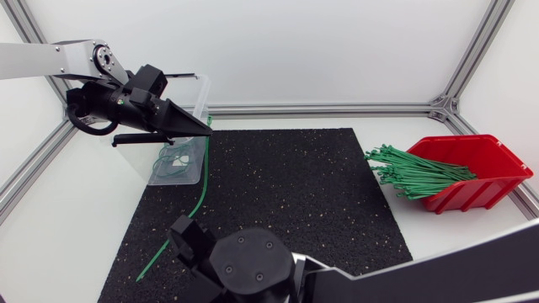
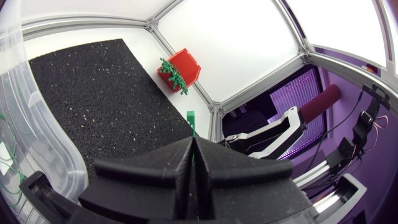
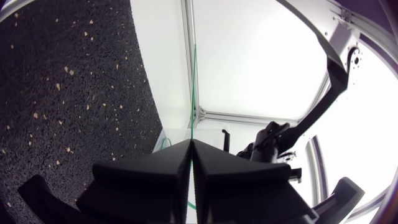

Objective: Take a green cable tie from the red box, thread the tail through the head to close it, then place it in the transparent bin on the left.

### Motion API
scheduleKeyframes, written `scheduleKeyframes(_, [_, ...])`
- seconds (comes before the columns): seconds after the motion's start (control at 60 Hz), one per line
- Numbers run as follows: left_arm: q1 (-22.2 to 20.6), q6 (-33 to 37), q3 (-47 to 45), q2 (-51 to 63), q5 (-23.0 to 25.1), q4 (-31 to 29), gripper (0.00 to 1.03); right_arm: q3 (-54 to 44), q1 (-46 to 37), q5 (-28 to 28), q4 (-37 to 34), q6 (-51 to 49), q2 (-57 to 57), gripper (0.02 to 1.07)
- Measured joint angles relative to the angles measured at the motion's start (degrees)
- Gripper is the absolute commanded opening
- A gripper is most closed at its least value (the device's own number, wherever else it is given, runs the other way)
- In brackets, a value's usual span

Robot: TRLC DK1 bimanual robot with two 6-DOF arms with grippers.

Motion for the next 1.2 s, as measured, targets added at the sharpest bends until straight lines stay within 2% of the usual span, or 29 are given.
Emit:
scheduleKeyframes(0.25, [1.29,1.51,-5.92,-5.09,0.96,5.55,0.04,6.84,-3.43,-1.84,-21.73,18.64,-7.5,0.07])
scheduleKeyframes(0.417, [1.27,1.62,-8.46,-7.93,1.27,6.34,0.04,10.8,-6.32,-7.02,-35.36,30.77,-9.84,0.07])
scheduleKeyframes(0.583, [1.77,1.62,-10.49,-10.14,1.29,7.06,0.04,11.5,-7.15,-8.39,-41.55,37.05,-11.1,0.07])
scheduleKeyframes(0.783, [2.29,1.62,-11.54,-11.72,1.29,7.58,0.04,11.47,-7.21,-8.83,-42.99,40.04,-11.23,0.07])
scheduleKeyframes(1.2, [2.27,1.62,-12.39,-12.61,1.27,7.56,0.04,6.8,-7.3,-10.47,-35.12,40.41,-14.12,0.07])
